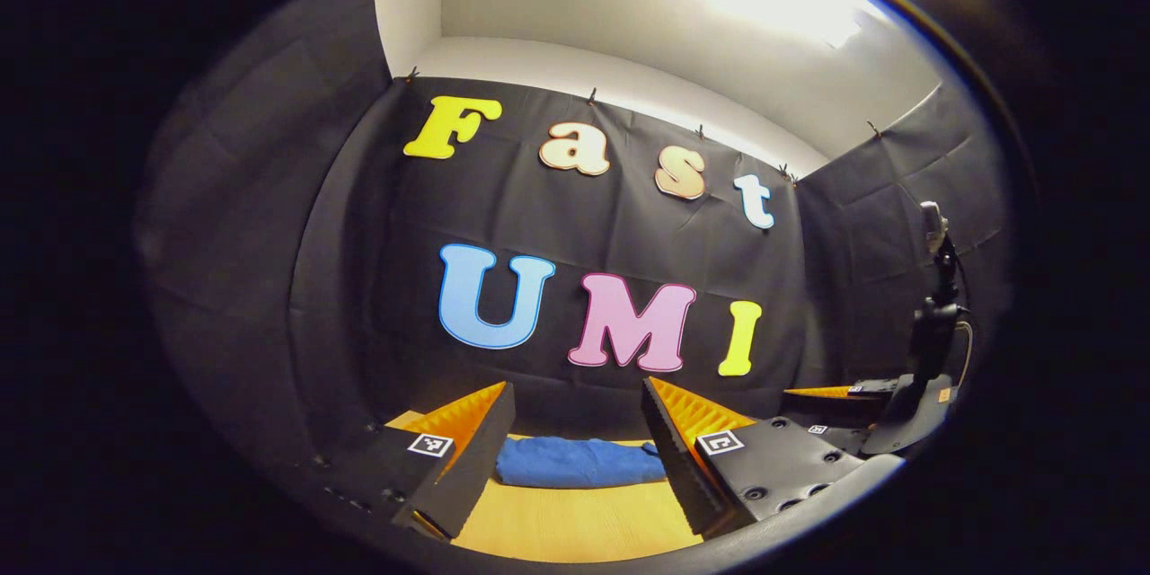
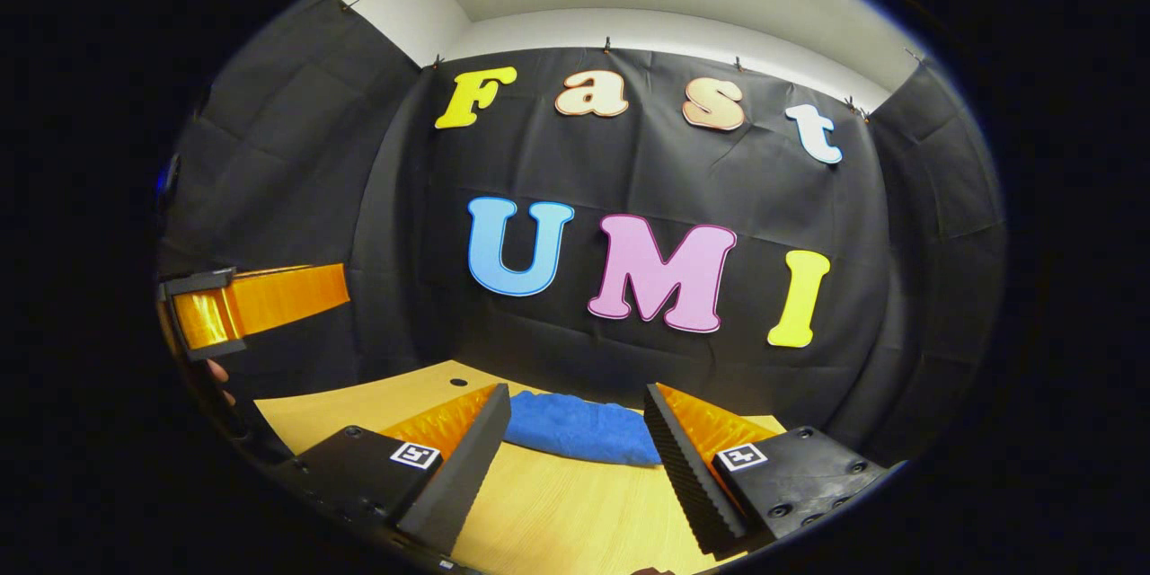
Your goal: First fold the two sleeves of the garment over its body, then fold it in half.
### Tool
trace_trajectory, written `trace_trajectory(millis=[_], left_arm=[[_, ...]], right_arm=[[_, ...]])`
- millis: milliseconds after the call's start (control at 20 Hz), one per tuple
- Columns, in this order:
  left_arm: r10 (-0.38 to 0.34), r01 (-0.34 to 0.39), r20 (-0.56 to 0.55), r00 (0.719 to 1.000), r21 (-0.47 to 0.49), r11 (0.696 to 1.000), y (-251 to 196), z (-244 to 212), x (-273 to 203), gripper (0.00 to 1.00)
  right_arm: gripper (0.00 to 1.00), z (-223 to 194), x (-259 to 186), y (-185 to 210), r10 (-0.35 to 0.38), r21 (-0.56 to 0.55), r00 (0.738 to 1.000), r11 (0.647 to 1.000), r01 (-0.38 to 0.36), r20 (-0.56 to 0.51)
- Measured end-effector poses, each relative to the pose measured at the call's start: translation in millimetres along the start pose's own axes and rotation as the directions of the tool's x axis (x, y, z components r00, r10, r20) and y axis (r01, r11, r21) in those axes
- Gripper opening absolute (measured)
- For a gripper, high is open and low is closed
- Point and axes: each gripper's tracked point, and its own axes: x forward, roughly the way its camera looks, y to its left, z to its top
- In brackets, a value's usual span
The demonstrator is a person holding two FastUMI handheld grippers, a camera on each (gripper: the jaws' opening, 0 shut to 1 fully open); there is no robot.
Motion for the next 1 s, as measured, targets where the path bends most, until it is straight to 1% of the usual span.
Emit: trace_trajectory(millis=[150, 300, 400, 550, 650, 800, 850, 950, 1000], left_arm=[[0.018, -0.018, 0.003, 1.000, -0.010, 1.000, 5, 2, 0, 0.81], [0.035, -0.035, -0.009, 0.999, -0.014, 0.999, 7, -2, -3, 0.81], [0.036, -0.037, -0.019, 0.999, -0.016, 0.999, 9, -5, -2, 0.81], [0.027, -0.028, -0.011, 1.000, -0.106, 0.994, 7, 2, 1, 0.81], [0.022, -0.025, -0.016, 1.000, -0.140, 0.990, 10, 0, 5, 0.81], [0.021, -0.024, -0.023, 1.000, -0.134, 0.991, 15, 0, 9, 0.81], [0.010, -0.013, -0.022, 1.000, -0.138, 0.990, 13, 1, 10, 0.81], [-0.007, 0.004, -0.027, 1.000, -0.127, 0.992, 9, -1, 11, 0.81], [-0.008, 0.005, -0.030, 1.000, -0.116, 0.993, 9, -3, 12, 0.81]], right_arm=[[0.95, 4, 7, -2, -0.010, 0.018, 1.000, 1.000, 0.009, 0.005], [0.95, 5, 13, 0, -0.002, 0.014, 1.000, 1.000, 0.002, 0.008], [0.95, 5, 14, -3, -0.018, 0.011, 1.000, 1.000, 0.018, 0.013], [0.95, 1, 17, -2, -0.031, 0.036, 0.999, 0.999, 0.032, -0.004], [0.95, 2, 19, -5, -0.045, 0.039, 0.999, 0.998, 0.045, -0.004], [0.95, 1, 18, -6, -0.057, 0.047, 0.998, 0.997, 0.057, -0.001], [0.95, -2, 16, -7, -0.065, 0.054, 0.998, 0.996, 0.065, -0.005], [0.95, -9, 15, -7, -0.065, 0.064, 0.998, 0.996, 0.067, -0.025], [0.95, -14, 15, -9, -0.071, 0.052, 0.997, 0.996, 0.073, -0.039]])
